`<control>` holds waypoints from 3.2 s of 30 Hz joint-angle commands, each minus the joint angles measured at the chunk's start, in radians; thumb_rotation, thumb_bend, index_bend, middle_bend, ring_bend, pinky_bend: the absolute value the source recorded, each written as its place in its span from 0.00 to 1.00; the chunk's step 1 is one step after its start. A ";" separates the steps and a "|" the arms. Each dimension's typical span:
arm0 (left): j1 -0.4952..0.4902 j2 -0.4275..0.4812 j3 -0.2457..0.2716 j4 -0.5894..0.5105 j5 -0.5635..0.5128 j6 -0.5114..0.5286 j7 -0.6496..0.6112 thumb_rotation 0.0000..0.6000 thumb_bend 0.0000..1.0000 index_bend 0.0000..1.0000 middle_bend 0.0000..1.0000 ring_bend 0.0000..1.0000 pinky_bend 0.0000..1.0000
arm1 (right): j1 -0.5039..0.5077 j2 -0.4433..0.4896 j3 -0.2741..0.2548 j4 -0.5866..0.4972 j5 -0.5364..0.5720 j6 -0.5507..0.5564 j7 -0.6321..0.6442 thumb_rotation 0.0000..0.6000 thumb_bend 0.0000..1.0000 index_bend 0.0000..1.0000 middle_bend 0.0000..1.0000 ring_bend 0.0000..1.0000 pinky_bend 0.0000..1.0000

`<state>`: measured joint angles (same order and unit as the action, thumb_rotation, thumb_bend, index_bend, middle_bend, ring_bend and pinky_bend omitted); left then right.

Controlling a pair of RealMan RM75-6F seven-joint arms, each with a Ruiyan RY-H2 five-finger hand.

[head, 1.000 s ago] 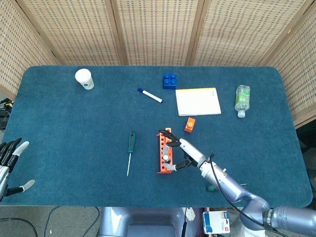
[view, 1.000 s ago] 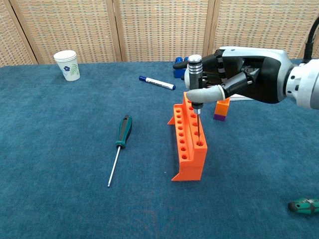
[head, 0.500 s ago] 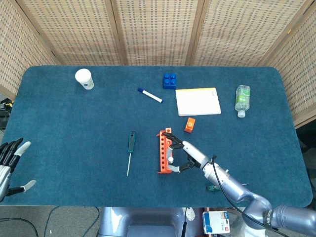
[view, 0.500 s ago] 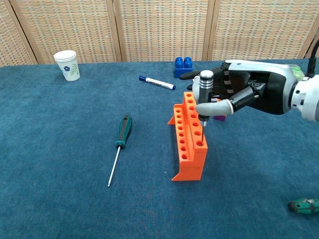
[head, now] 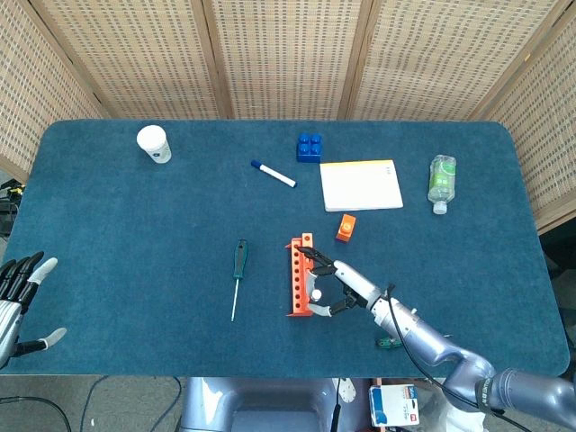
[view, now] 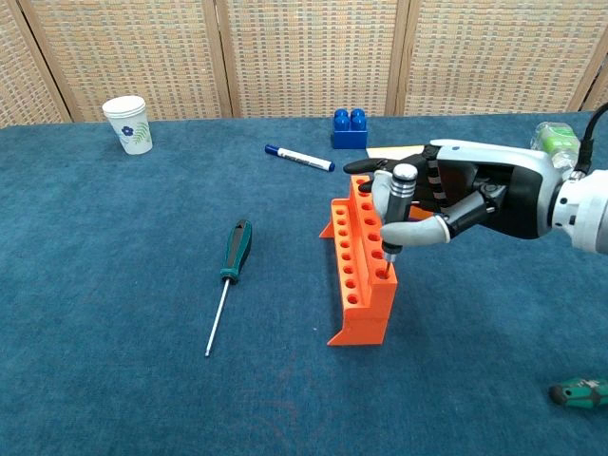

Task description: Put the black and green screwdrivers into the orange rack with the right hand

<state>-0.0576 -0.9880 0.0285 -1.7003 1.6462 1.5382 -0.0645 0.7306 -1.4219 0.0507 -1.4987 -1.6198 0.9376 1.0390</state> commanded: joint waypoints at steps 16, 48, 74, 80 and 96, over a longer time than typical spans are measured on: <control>-0.003 0.002 0.000 0.000 -0.005 -0.005 -0.003 1.00 0.00 0.00 0.00 0.00 0.00 | 0.023 -0.019 -0.030 0.041 0.011 -0.006 -0.001 1.00 0.48 0.64 0.00 0.00 0.00; -0.004 0.002 0.002 -0.001 -0.001 -0.007 0.000 1.00 0.00 0.00 0.00 0.00 0.00 | 0.015 -0.022 -0.053 0.059 -0.029 0.098 -0.062 1.00 0.47 0.29 0.00 0.00 0.00; 0.002 0.009 0.012 0.003 0.026 0.014 -0.023 1.00 0.00 0.00 0.00 0.00 0.00 | -0.014 0.128 -0.030 -0.136 -0.016 0.162 -0.307 1.00 0.24 0.06 0.00 0.00 0.00; 0.005 0.012 0.017 0.007 0.039 0.023 -0.034 1.00 0.00 0.00 0.00 0.00 0.00 | -0.045 0.192 -0.025 -0.197 -0.027 0.207 -0.448 1.00 0.06 0.06 0.00 0.00 0.00; 0.006 0.015 0.021 0.010 0.052 0.029 -0.044 1.00 0.00 0.00 0.00 0.00 0.00 | -0.056 0.249 0.052 -0.316 0.106 0.173 -0.612 1.00 0.00 0.06 0.00 0.00 0.00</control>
<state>-0.0518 -0.9731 0.0498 -1.6897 1.6987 1.5678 -0.1088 0.6695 -1.1816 0.0901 -1.7970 -1.5309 1.1255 0.4377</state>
